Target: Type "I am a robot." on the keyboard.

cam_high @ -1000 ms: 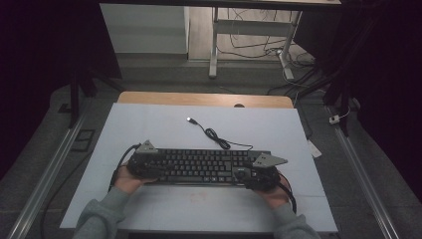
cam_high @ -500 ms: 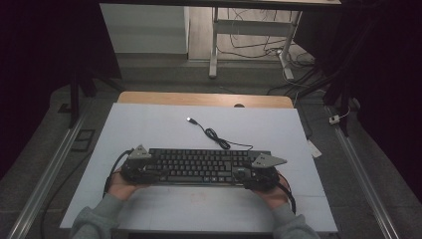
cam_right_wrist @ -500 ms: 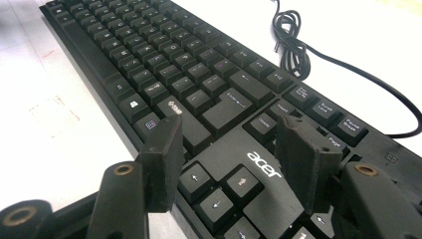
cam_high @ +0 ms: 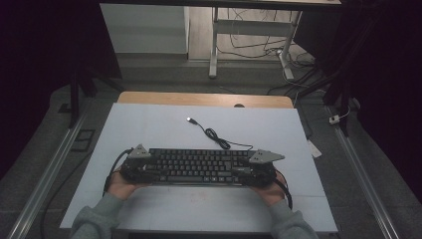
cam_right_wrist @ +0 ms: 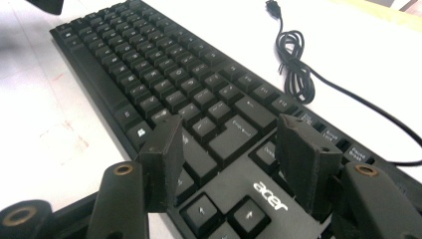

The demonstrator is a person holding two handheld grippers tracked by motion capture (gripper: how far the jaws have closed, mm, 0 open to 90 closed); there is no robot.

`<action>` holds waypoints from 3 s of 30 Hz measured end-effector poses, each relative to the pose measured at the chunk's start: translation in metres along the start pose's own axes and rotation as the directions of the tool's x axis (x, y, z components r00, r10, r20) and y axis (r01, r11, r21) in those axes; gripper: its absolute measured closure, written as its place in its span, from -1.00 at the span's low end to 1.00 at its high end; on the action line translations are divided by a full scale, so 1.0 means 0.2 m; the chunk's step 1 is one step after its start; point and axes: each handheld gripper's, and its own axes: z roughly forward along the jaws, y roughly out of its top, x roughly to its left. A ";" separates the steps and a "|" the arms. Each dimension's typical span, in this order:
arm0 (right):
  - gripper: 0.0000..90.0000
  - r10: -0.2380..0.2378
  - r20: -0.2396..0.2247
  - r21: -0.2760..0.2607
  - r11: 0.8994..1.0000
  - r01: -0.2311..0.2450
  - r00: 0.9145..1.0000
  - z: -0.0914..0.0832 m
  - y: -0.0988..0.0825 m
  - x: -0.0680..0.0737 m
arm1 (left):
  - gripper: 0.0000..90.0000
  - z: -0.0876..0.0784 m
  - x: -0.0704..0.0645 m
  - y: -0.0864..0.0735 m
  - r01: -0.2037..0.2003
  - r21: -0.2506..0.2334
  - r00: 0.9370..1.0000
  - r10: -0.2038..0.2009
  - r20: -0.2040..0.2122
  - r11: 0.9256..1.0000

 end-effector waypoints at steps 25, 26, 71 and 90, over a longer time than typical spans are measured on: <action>0.09 0.003 -0.074 0.036 0.999 0.000 0.997 0.18 0.15 0.06 | -0.25 0.01 -0.01 0.00 -0.005 0.008 1.000 0.005 -0.007 1.000; 0.11 0.001 -0.078 0.035 0.999 0.001 0.997 0.18 0.15 0.07 | -0.25 0.01 0.00 0.00 -0.006 0.009 1.000 0.006 -0.007 1.000; 1.00 -0.033 -0.135 0.147 0.988 0.053 0.990 0.53 0.23 0.11 | -0.27 0.04 -0.01 -0.01 -0.025 0.035 1.000 0.025 -0.002 0.999; 1.00 -0.048 -0.126 0.100 0.993 0.060 0.991 0.50 0.24 0.11 | -0.27 0.03 -0.01 -0.01 -0.026 0.030 1.000 0.026 -0.006 0.999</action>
